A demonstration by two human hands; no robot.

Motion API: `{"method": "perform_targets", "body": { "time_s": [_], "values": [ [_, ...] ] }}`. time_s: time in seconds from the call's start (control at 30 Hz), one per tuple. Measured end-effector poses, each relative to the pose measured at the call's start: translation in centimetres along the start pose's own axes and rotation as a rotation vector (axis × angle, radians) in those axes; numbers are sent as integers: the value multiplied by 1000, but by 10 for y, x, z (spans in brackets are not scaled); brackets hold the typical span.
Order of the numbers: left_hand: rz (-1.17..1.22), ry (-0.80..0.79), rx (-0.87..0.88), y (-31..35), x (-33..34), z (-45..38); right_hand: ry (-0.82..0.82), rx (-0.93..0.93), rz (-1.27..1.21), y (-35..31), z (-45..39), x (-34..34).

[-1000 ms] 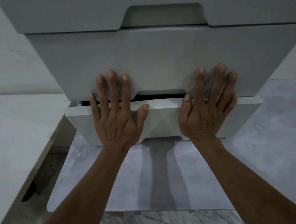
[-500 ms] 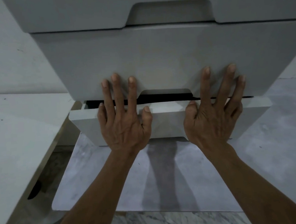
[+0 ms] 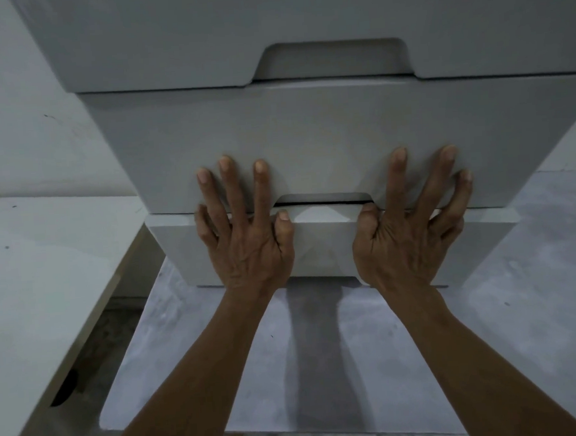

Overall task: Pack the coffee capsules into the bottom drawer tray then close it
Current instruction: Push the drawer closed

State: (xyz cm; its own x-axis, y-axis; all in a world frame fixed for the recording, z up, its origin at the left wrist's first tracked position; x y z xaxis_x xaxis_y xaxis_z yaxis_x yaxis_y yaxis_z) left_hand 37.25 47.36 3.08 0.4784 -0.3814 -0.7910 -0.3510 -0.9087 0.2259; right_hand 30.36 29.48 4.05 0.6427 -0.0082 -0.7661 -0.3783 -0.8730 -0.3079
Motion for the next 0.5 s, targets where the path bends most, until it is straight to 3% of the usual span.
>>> {"method": "perform_targets", "body": {
  "time_s": [0.33, 0.5],
  "values": [
    [3, 106, 51, -7, 25, -9, 261, -71, -1, 8, -11, 30],
    [-17, 59, 69, -8, 22, -8, 234, -62, -28, 8, -10, 27]
  ]
}}
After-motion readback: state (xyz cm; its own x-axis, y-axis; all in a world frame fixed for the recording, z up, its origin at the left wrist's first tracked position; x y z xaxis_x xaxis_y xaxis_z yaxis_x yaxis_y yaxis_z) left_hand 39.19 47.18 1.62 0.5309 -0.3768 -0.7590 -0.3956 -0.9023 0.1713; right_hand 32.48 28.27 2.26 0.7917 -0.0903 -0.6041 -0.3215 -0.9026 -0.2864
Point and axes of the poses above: each hand's wrist, its own z-axis away from the middle knuckle, its own x-axis out of the palm, y = z × x, the point moved 4 cm from there along -z, towards the middle knuckle, and after that the axes turned 12 degrees about -y, right-handed, at the moved point
